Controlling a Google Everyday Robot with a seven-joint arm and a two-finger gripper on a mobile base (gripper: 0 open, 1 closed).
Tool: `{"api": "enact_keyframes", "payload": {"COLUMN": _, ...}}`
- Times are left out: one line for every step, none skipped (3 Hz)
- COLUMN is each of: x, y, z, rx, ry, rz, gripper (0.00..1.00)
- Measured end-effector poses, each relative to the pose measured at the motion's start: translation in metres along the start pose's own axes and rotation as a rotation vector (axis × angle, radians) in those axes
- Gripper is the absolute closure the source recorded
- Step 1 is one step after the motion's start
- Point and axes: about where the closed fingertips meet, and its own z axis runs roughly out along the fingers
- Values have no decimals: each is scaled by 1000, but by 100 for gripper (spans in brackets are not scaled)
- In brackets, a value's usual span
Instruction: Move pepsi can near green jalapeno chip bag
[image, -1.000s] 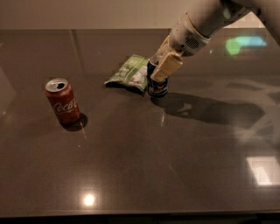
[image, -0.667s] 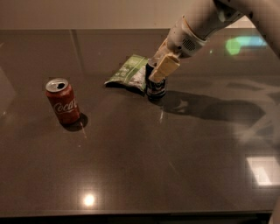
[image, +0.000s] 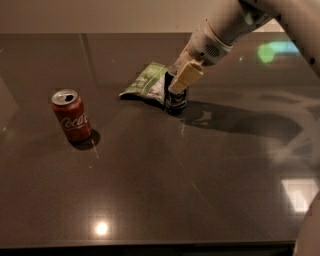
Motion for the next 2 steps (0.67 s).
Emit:
{"api": "enact_keyframes", "payload": {"x": -1, "y": 0, "z": 2, "rx": -3, "ry": -1, "rz": -1, "gripper": 0}}
{"api": "enact_keyframes", "payload": {"x": -1, "y": 0, "z": 2, "rx": -3, "ry": -1, "rz": -1, "gripper": 0}}
